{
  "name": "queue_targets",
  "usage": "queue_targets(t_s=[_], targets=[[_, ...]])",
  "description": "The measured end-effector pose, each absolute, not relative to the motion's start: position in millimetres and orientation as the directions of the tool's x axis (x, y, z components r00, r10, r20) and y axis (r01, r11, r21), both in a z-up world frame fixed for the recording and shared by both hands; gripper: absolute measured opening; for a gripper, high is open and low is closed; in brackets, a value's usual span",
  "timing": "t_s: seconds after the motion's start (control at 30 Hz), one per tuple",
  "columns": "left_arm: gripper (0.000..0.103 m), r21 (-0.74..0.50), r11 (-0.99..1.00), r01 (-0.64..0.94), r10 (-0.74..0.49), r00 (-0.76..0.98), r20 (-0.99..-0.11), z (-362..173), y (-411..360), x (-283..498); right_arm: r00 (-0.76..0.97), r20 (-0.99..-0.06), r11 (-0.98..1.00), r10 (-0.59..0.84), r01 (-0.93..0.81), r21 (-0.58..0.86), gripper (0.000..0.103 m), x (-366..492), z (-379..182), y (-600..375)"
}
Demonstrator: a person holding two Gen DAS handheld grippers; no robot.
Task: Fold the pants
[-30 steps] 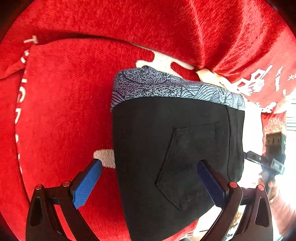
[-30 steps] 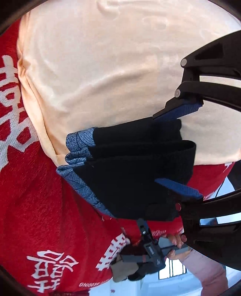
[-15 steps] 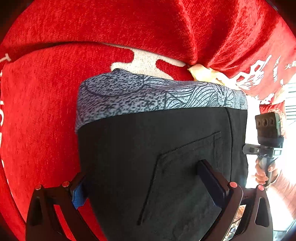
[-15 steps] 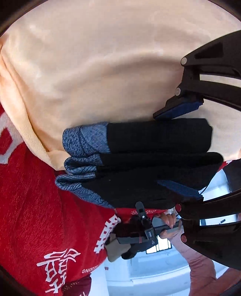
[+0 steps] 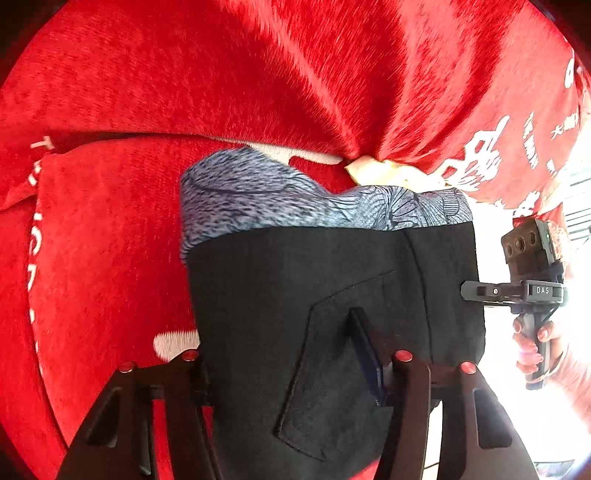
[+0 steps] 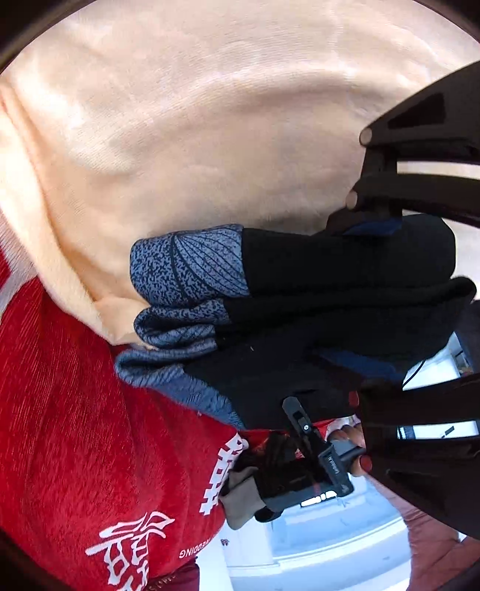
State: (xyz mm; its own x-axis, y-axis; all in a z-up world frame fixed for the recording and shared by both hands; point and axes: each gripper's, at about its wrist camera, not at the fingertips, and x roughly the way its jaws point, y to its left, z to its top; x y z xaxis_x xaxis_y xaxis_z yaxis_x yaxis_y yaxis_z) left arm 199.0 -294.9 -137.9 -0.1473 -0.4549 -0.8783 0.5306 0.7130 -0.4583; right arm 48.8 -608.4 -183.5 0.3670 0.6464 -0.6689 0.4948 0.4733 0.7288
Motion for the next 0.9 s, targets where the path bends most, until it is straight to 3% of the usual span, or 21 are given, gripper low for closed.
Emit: queue_targets(t_s=[0.07,0.43,0.63,0.67,0.73,0.77,0.8,0.9], targets=[[0.058,-0.445,0.711,0.544,-0.448,-0.138,-0.883,-125,-288,194,0.391,-0.654,0.457,0.647,0.488,0.743,0.044,47,-170,-604],[0.059,-0.396,0.753,0.525,-0.399,-0.115,-0.910,-72,-199,202,0.428,-0.582,0.389,0.691,0.459,0.799,0.044,30,-123,-530],[0.059,-0.355,0.790,0.500,-0.356,-0.097,-0.929,-92,-163,217,0.485,-0.528,0.296,0.697,0.475,0.829,0.044,22,-135,-468],[0.064,-0.339,0.798,0.499,-0.338,-0.096,-0.936,-100,-162,217,0.488,-0.528,0.289,0.695,0.482,0.827,0.044,22,-139,-461],[0.068,-0.233,0.829,0.509,-0.239,-0.054,-0.969,-116,-158,216,0.475,-0.553,0.305,0.685,0.502,0.809,0.044,24,-148,-446],[0.075,-0.204,0.836,0.510,-0.220,-0.031,-0.975,-117,-156,216,0.461,-0.575,0.322,0.676,0.516,0.793,0.044,26,-152,-441],[0.076,-0.195,0.843,0.502,-0.221,-0.007,-0.975,-114,-149,217,0.427,-0.619,0.358,0.659,0.545,0.758,0.044,28,-159,-435],[0.076,-0.150,0.872,0.466,-0.194,0.046,-0.980,-96,-134,221,0.302,-0.785,0.519,0.541,0.614,0.595,0.057,31,-158,-429]])
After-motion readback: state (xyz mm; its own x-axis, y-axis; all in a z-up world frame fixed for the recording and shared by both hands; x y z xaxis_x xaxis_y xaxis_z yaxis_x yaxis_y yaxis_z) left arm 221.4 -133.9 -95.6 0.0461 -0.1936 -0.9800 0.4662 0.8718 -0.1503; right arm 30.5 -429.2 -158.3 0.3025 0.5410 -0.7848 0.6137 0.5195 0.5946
